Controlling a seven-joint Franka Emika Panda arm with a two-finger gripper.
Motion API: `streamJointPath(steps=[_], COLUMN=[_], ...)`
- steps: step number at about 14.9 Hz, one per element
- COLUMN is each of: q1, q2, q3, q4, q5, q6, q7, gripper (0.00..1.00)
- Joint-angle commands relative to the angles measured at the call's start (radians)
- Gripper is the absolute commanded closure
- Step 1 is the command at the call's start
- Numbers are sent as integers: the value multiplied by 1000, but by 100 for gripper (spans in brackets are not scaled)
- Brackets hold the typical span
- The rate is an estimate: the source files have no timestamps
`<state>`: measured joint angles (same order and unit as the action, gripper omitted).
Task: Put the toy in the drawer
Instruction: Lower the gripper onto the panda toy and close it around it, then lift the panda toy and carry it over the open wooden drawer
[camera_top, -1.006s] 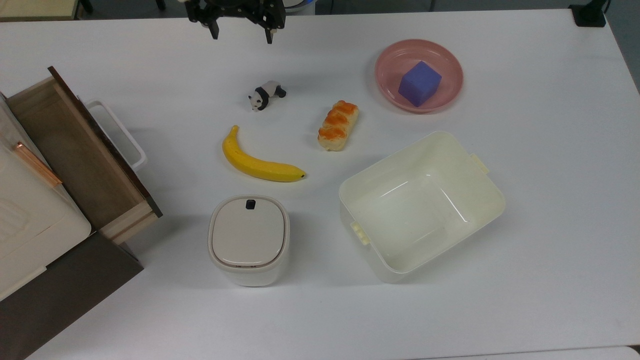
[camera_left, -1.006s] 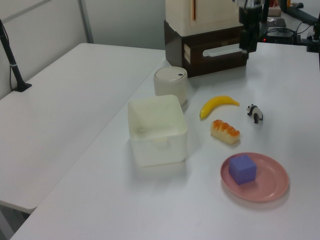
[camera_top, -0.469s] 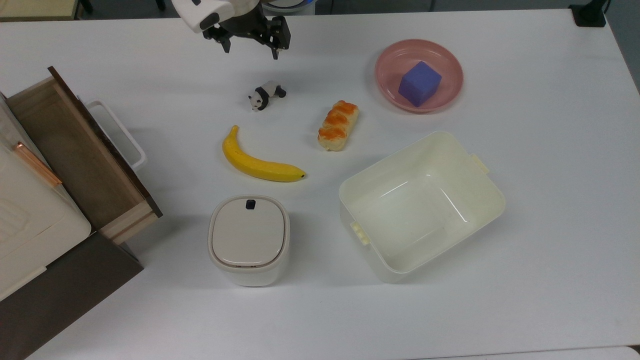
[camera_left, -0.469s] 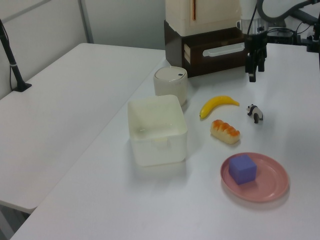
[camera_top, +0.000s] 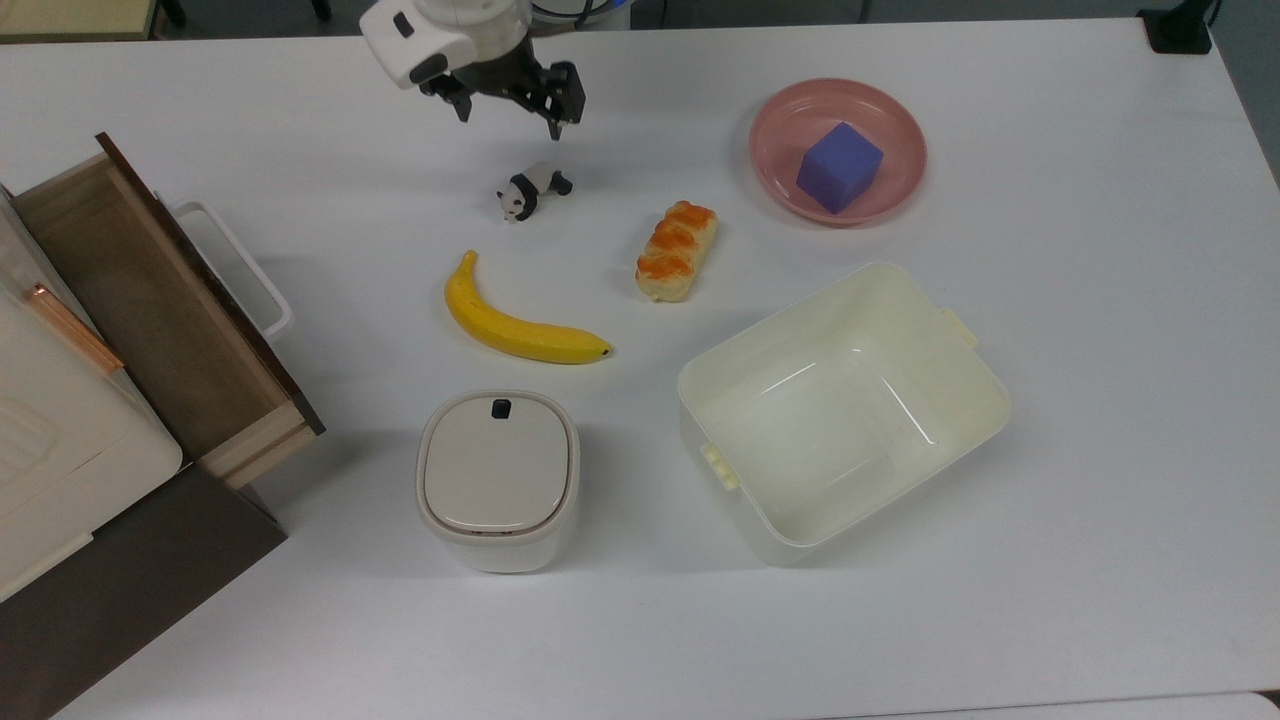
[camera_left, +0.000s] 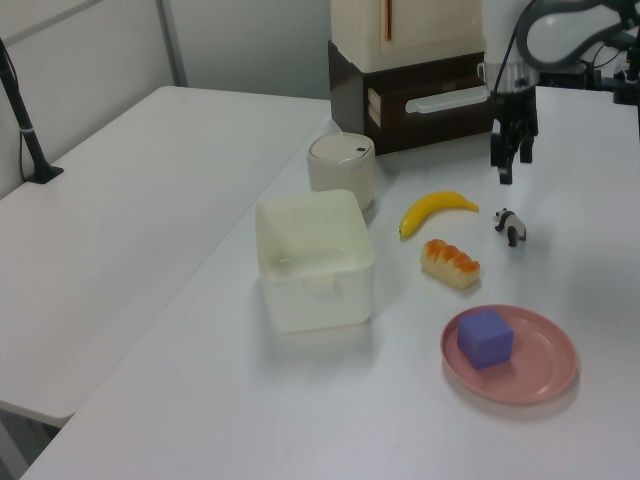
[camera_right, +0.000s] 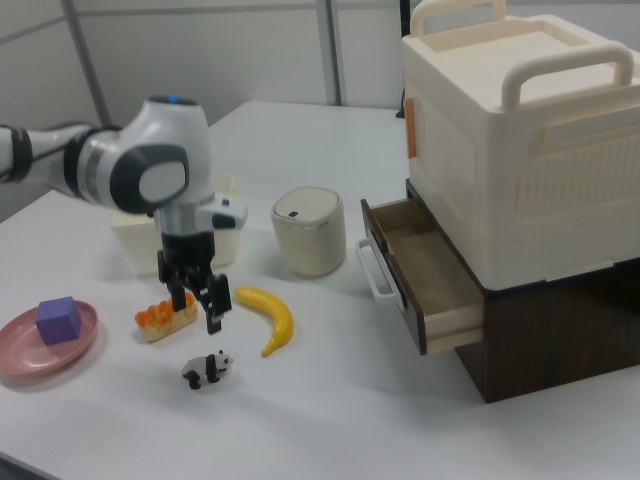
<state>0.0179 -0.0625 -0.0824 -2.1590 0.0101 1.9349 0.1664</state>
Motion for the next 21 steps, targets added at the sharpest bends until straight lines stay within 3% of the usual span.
streamJointPath(steps=[1,5,8,11,13,16,21], q1=[19,17,19,37,36,34,28], q2=[12,58,78,111,112,101,105], q3=[-4,-4,-4,1,1,0,0], q4=[-133,-166,-168,-163,-162,-124,74], q5=[-16,-15,-16,-18,-18,-19,-61], q6=[183,285,322,328,325,282,110], q7=[122,171,183,177,171,142,107], gripper=[0,1,25,64,81,85,85])
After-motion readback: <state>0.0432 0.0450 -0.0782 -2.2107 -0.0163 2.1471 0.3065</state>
